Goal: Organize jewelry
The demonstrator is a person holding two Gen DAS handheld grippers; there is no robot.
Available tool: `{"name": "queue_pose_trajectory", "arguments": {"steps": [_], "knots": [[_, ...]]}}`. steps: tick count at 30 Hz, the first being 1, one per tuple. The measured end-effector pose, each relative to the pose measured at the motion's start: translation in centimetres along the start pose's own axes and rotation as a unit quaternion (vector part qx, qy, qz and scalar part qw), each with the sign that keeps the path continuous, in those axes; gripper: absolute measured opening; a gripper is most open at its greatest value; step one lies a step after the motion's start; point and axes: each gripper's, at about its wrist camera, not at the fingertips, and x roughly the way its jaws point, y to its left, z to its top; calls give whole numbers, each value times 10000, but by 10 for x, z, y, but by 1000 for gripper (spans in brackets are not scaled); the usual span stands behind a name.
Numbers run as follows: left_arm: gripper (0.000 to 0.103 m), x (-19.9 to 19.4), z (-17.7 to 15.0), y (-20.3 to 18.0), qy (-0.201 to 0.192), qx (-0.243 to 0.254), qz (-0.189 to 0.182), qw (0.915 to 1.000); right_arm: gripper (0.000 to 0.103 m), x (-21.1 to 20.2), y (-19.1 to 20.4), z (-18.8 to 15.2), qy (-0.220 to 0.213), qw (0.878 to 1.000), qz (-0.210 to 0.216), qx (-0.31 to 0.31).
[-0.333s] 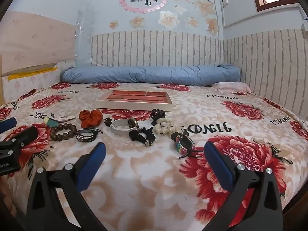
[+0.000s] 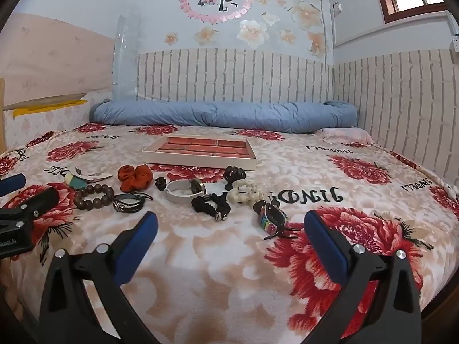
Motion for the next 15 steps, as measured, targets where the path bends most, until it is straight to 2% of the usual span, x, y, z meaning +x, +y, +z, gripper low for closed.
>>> {"name": "queue_pose_trajectory", "arguments": {"steps": [15], "knots": [[98,0,1,0,0,-22,16,10000,99,-5,1,3,-56,10000,-17,-45]]}}
